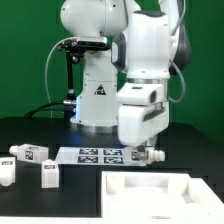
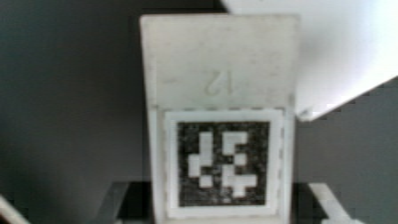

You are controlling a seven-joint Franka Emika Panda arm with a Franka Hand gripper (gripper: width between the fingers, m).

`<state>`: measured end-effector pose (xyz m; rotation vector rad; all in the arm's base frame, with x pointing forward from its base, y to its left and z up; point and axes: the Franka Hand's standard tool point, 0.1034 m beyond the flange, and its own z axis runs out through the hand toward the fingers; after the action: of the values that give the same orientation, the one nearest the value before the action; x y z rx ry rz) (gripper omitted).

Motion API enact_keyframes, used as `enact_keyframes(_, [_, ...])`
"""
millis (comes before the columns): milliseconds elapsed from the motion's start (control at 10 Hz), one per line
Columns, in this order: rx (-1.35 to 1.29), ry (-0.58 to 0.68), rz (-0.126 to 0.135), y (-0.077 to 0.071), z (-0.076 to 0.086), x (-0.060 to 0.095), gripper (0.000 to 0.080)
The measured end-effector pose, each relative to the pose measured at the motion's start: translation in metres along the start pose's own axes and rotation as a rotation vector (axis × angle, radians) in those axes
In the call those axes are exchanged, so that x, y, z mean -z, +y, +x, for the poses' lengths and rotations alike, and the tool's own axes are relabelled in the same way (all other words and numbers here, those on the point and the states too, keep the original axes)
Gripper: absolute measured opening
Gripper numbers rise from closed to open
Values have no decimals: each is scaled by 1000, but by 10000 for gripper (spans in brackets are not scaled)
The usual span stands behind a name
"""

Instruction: Assemble square table

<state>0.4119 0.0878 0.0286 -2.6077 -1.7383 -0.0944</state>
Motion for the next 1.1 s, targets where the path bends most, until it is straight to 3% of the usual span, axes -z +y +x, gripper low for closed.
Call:
enact_keyframes(400, [253, -7, -5, 1, -4, -1, 284])
enact_keyframes(500, [435, 3, -28, 3, -1, -3, 284])
enact_keyframes(700, [766, 4, -22, -11, 7, -11, 284])
enact_keyframes(1100, [1020, -6, -25, -13, 4, -11, 284])
